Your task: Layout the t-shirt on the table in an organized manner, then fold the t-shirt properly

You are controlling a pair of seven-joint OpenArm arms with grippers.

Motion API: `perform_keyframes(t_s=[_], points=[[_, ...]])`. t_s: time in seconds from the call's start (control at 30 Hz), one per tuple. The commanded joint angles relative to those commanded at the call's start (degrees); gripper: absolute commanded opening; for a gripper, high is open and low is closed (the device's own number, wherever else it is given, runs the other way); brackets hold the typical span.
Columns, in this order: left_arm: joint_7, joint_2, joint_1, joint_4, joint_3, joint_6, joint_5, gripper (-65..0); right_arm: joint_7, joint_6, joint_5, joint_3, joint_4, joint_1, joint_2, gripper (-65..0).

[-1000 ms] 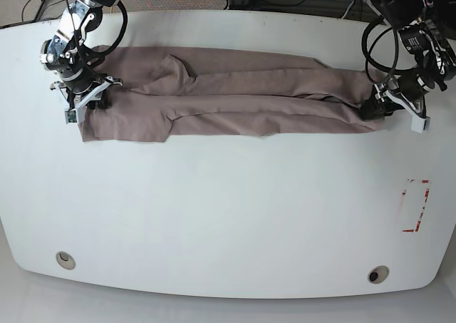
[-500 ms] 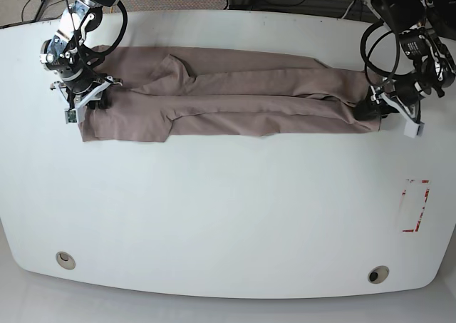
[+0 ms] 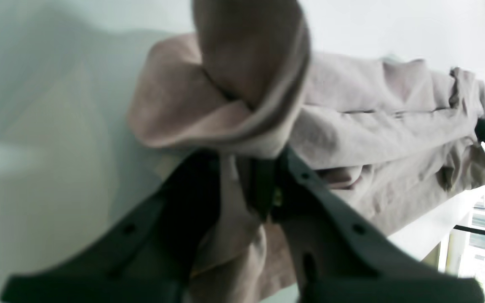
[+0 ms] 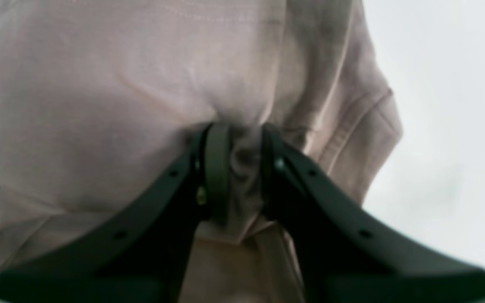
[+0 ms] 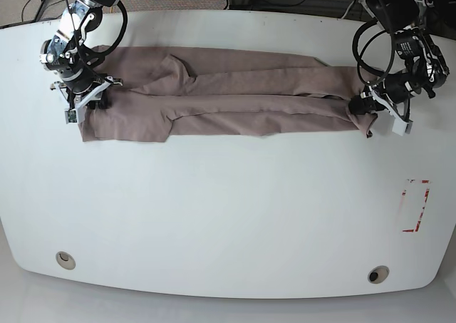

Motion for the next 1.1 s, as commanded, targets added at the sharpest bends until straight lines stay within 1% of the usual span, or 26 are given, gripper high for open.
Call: perform_keyframes(t_s=[0.13, 0.3, 0.47, 0.57, 0.67, 0.8, 0.83, 0.87, 1.0, 1.1], points=[[0.0, -0.2, 0.3, 3.1, 0.0, 0.0, 0.0, -60.1, 0.0, 0.00, 0.0, 0.0, 0.0, 0.0, 0.0, -53.4], [0.1, -0.2, 2.4, 12.3, 0.7, 0.0, 0.1, -60.1, 0.0, 0.00, 0.0, 0.0, 0.0, 0.1, -0.1, -53.4], [0.4, -0.2, 4.2, 22.4, 6.0, 0.0, 0.1, -60.1, 0.0, 0.00, 0.0, 0.0, 0.0, 0.2, -0.1, -53.4], [0.4, -1.1, 5.4, 28.0, 9.2, 0.0, 0.1, -59.9, 0.0, 0.00, 0.0, 0.0, 0.0, 0.2, -0.1, -53.4], [0.4, -1.0, 5.5, 32.3, 13.3, 0.0, 0.1, -59.7, 0.0, 0.00, 0.0, 0.0, 0.0, 0.2, -0.1, -53.4], [0.4, -0.9, 5.5, 35.1, 17.9, 0.0, -0.4, -59.7, 0.0, 0.00, 0.0, 0.0, 0.0, 0.2, -0.1, -53.4], [0.4, -0.5, 5.5, 35.6, 20.0, 0.0, -0.4, -59.7, 0.0, 0.00, 0.0, 0.0, 0.0, 0.2, -0.1, -53.4], [0.4, -0.2, 5.3, 35.6, 20.7, 0.0, -0.4, -59.7, 0.0, 0.00, 0.0, 0.0, 0.0, 0.2, -0.1, -53.4], [0.4, 3.6, 4.9, 35.6, 23.7, 0.0, -0.4, -59.6, 0.0, 0.00, 0.0, 0.0, 0.0, 0.1, -0.2, -53.4], [0.4, 5.7, 3.5, 35.4, 27.1, 0.0, 0.1, -59.6, 0.0, 0.00, 0.0, -0.1, 0.0, 0.1, -0.9, -53.4]])
